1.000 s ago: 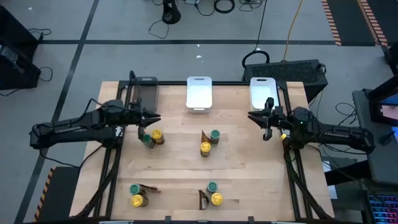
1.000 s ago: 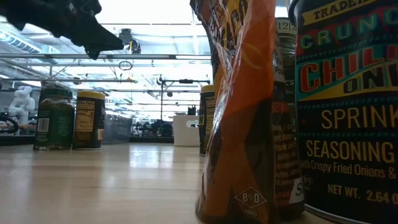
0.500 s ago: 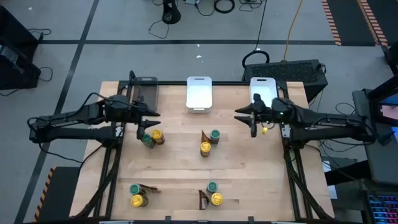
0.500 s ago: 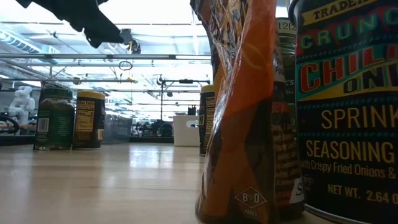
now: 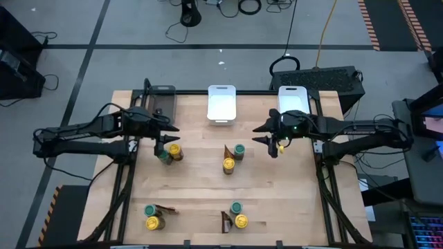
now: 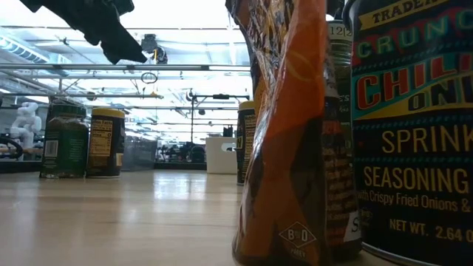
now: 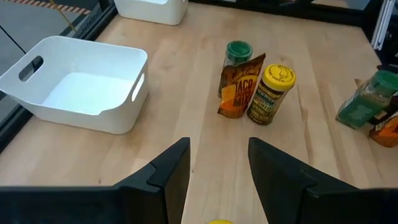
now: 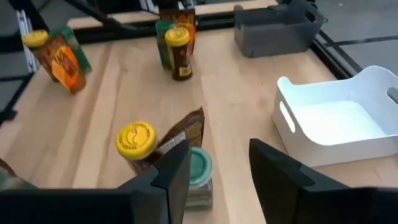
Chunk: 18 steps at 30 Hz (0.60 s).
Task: Sort spices by type
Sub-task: Put the top left yellow seasoning bottle into the black bin
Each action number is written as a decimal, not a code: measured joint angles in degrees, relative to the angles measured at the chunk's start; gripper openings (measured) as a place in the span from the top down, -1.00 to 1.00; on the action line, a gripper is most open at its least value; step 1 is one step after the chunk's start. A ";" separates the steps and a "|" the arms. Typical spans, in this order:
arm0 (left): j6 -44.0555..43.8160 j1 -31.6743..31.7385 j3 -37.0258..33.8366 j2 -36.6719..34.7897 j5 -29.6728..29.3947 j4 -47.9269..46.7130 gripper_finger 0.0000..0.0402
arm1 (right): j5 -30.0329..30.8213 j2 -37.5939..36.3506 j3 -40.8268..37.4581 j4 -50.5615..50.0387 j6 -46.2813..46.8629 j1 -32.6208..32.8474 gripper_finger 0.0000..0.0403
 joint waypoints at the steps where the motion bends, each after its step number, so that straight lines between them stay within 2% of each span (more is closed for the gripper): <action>1: -0.04 0.00 0.00 0.27 -0.16 0.11 0.16 | -0.03 0.04 0.00 -0.24 -0.92 -0.20 0.27; 7: -1.30 0.24 -0.02 2.03 0.28 0.24 0.16 | 0.11 0.02 0.00 0.27 -6.45 -1.34 0.27; 9: -3.24 0.24 -0.02 2.16 1.92 0.01 0.16 | 0.09 0.02 0.00 0.31 -6.46 -1.46 0.27; 14: -4.73 0.18 0.33 1.92 10.16 -0.12 0.16 | -0.09 0.02 0.00 0.74 -5.96 -0.67 0.27; 18: -3.74 -0.21 4.51 2.16 10.12 -0.27 0.16 | -0.25 0.02 0.00 2.68 -5.16 -0.58 0.27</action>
